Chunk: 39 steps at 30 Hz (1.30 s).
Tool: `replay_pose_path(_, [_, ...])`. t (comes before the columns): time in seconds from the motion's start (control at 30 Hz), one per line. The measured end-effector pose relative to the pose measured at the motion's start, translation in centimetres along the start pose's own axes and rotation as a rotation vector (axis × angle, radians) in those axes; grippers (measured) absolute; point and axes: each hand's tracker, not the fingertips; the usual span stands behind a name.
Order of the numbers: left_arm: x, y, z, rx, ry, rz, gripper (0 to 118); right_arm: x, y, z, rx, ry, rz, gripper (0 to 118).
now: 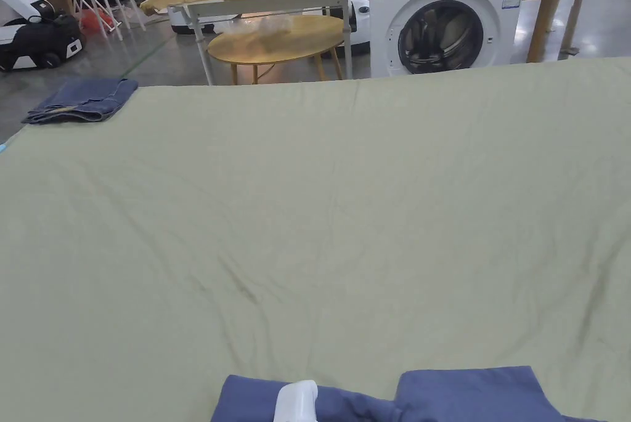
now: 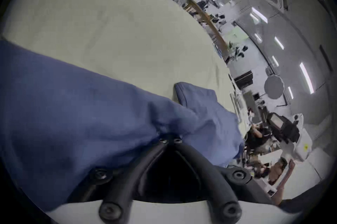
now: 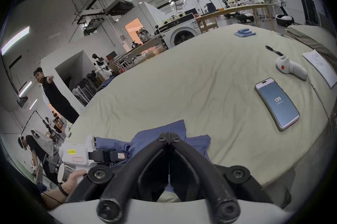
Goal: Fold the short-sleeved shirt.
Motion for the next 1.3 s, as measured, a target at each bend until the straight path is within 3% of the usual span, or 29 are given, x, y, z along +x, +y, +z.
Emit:
replay_pose_path(0.03, [-0.2,0.3,0.5,-0.001,-0.025,0.03,43,0.0,0.0,-0.1,-0.003,0.003,-0.002,0])
replay_pose_path(0.07, [-0.4,0.5,1.4,0.01,-0.033,0.025,43,0.1,0.0,-0.3,-0.008,0.005,-0.006,0])
replay_pose_path(0.13, [0.3,0.8,5.3,0.116,-0.048,0.008,55,0.1,0.0,-0.7,-0.021,0.007,-0.007,0])
replay_pose_path(0.2, [-0.4,1.6,9.3,0.203,0.016,-0.022,62,0.1,0.0,-0.9,-0.025,0.008,-0.003,0])
replay_pose_path(0.37, [-7.2,4.0,17.1,0.266,0.063,0.076,64,0.4,0.0,-1.5,-0.046,0.031,-0.01,0])
replay_pose_path(0.5, [-11.3,4.6,16.3,0.226,0.114,0.154,64,0.4,-0.3,-1.9,-0.062,0.033,-0.013,0])
replay_pose_path(0.57, [-12.7,4.1,13.6,0.15,0.054,0.233,57,0.2,-0.4,-1.8,-0.061,0.036,-0.014,0])
replay_pose_path(0.63, [-12.6,3.3,11.6,0.161,-0.098,0.279,11,-0.4,-0.2,-1.6,-0.061,0.038,-0.008,0])
replay_pose_path(0.7, [-12.1,2.8,10.1,0.158,-0.141,0.315,9,-0.6,-0.1,-1.3,-0.056,0.031,0.007,0])
replay_pose_path(0.77, [-11.1,2.2,9.6,0.168,-0.067,0.304,7,-0.4,0.1,-1.3,-0.053,0.03,0.009,0])
replay_pose_path(0.9, [-10.3,2.1,14.6,0.351,-0.128,0.419,6,-0.3,0.5,-1.1,-0.05,0.023,0.016,0])
replay_pose_path(1.07, [-4.6,3.9,20.1,0.395,-0.094,0.261,6,0.3,0.8,-1.0,-0.044,0.029,0.002,0])
replay_pose_path(1.17, [0.2,3.8,17.5,0.356,-0.147,0.147,6,0.7,0.6,-1.1,-0.038,0.018,-0.008,0])
replay_pose_path(1.3, [5.9,2.9,7.2,0.148,-0.217,0.064,6,0.9,0.3,-0.5,-0.027,0.03,-0.045,0])
